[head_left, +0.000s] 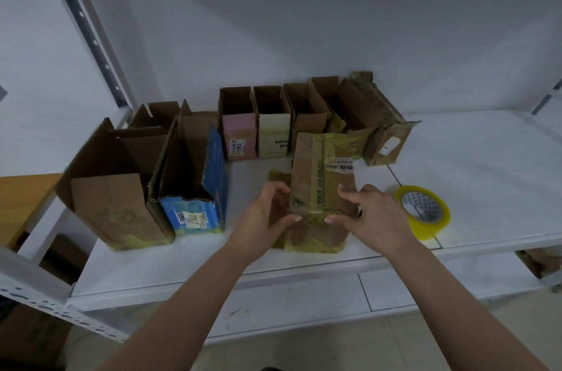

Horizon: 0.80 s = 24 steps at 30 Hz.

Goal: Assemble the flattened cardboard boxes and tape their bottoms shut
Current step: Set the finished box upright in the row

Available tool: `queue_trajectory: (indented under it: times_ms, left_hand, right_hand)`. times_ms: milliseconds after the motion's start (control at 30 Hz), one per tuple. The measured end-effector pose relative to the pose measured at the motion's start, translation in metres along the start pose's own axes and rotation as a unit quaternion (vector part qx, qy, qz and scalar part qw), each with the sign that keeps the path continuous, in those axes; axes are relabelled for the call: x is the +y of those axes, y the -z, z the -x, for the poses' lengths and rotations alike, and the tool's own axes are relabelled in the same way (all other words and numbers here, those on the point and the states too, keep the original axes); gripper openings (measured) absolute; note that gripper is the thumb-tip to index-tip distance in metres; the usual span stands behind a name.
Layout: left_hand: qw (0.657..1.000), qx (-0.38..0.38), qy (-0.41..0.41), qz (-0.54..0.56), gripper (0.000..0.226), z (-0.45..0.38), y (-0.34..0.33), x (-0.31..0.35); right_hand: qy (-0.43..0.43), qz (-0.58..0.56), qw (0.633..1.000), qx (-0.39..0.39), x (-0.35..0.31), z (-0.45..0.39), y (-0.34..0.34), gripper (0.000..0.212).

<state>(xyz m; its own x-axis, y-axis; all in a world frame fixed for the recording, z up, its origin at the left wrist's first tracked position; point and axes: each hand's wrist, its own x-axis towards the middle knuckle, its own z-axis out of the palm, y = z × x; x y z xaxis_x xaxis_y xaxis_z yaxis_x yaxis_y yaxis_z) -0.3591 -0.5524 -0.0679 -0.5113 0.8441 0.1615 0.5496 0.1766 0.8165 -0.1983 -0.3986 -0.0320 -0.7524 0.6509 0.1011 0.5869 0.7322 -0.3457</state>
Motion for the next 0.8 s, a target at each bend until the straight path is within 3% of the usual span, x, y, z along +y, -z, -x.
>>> queue_trajectory:
  times_ms: [300, 400, 467, 533, 600, 700, 800]
  left_hand:
    - [0.997, -0.061, 0.011, 0.042, 0.047, -0.009, -0.001, 0.0]
    - [0.997, -0.065, -0.012, -0.04, 0.075, -0.01, 0.004, 0.005]
    - [0.993, -0.037, -0.077, -0.086, 0.089, -0.013, 0.002, 0.011]
    - [0.983, -0.032, -0.136, -0.12, 0.083, -0.017, -0.007, 0.018]
    - [0.975, -0.054, -0.146, -0.161, 0.066, -0.018, -0.017, 0.02]
    - [0.976, -0.046, -0.139, -0.158, 0.051, -0.017, -0.024, 0.017]
    - [0.976, -0.033, -0.152, -0.153, 0.049, -0.018, -0.025, 0.014]
  right_hand:
    - [0.015, 0.005, 1.0, 0.008, 0.008, -0.002, -0.004, 0.069]
    - [0.034, -0.01, 0.999, -0.002, 0.012, -0.001, -0.006, 0.065]
    - [0.048, -0.033, 0.998, -0.005, 0.02, 0.0, -0.009, 0.065]
    - [0.061, -0.05, 0.997, 0.002, 0.025, 0.003, -0.011, 0.069]
    - [0.039, -0.067, 0.997, 0.026, 0.028, 0.008, -0.015, 0.075]
    - [-0.024, -0.027, 0.995, 0.088, 0.029, 0.014, -0.021, 0.06]
    - [0.063, 0.008, 0.981, 0.183, 0.033, 0.014, -0.034, 0.051]
